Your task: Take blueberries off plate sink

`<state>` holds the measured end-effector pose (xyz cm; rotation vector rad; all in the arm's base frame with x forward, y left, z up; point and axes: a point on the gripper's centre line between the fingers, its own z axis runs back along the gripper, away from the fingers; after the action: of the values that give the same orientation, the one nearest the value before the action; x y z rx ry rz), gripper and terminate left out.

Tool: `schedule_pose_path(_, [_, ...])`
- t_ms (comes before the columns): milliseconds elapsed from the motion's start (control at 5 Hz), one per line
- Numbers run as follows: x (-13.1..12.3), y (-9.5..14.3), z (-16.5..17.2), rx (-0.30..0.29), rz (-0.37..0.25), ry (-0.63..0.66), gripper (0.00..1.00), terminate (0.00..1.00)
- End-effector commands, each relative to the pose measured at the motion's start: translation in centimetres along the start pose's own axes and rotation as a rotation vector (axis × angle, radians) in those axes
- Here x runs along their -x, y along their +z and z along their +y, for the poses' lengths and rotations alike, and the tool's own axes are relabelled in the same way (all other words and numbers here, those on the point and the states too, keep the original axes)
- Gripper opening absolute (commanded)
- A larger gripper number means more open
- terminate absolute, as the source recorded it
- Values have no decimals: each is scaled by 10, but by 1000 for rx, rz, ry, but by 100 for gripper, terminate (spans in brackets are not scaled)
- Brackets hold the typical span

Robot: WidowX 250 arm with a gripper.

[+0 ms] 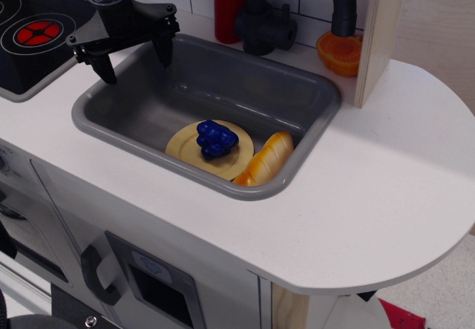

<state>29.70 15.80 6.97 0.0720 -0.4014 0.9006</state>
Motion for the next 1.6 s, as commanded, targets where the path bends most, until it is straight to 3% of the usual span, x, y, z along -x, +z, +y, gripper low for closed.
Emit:
schedule_pose_path(0, [0, 0, 0, 0, 0, 0, 100, 0])
schedule_pose_path(200, [5, 2, -6, -25, 17, 86, 100, 0])
schedule_pose_path(600, [17, 3, -35, -60, 37, 383, 100, 0])
schedule_pose_path(1000, [39, 0, -58, -83, 120, 576, 100, 0])
schedule_pose_path(1400, [63, -12, -65, -90, 106, 601, 100, 0])
